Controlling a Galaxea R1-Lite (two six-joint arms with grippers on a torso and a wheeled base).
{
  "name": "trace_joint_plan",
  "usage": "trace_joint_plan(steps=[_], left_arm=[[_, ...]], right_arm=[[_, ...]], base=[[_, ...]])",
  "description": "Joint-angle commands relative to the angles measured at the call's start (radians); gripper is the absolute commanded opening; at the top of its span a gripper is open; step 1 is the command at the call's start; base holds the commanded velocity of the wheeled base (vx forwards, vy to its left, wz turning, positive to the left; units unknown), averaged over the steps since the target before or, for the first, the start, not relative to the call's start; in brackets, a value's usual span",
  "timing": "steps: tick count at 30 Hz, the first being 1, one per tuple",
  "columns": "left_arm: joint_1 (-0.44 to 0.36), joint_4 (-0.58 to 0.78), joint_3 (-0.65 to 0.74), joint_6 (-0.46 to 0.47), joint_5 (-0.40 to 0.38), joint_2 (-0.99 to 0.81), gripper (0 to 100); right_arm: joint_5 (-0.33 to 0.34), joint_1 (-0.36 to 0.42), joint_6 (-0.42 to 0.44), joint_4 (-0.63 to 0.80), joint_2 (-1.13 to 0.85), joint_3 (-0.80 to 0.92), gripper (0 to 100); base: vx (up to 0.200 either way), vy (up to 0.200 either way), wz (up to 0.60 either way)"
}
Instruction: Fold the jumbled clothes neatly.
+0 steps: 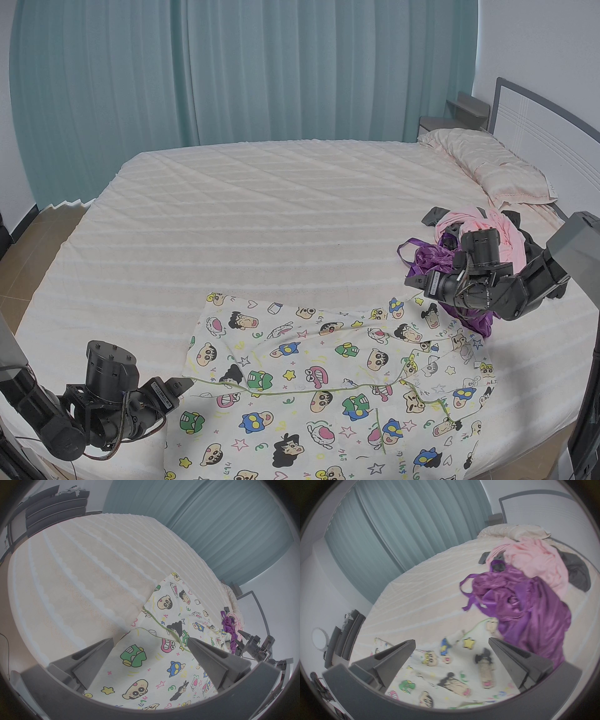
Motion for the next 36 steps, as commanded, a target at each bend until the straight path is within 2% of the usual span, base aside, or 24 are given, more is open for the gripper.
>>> trace_joint_plan(steps=[1,5,9,26,36], left_arm=[[-0.001,0.000,0.000,-0.002,0.000,0.000,100],[-0.001,0.000,0.000,0.000,0.000,0.000,100],[0.001,0.000,0.000,0.000,0.000,0.000,100],[0.001,0.000,0.000,0.000,0.000,0.001,100],[-0.001,0.000,0.000,0.000,0.000,0.000,100]], right_arm=[[0.000,0.072,0.062,0.001,0.088,-0.076,100],[0.000,0.111,0.146,-0.005,0.159,-0.136,100],[0.000,0.125,0.186,0.007,0.215,-0.179,100],[0.000,0.127,0.189,-0.004,0.215,-0.070,100],[0.004,0.128,0.187,-0.004,0.113,0.030,100]], base=[[0.000,0.000,0.00],[0.000,0.000,0.00],[0.000,0.000,0.00],[0.000,0.000,0.00],[0.000,0.000,0.00]])
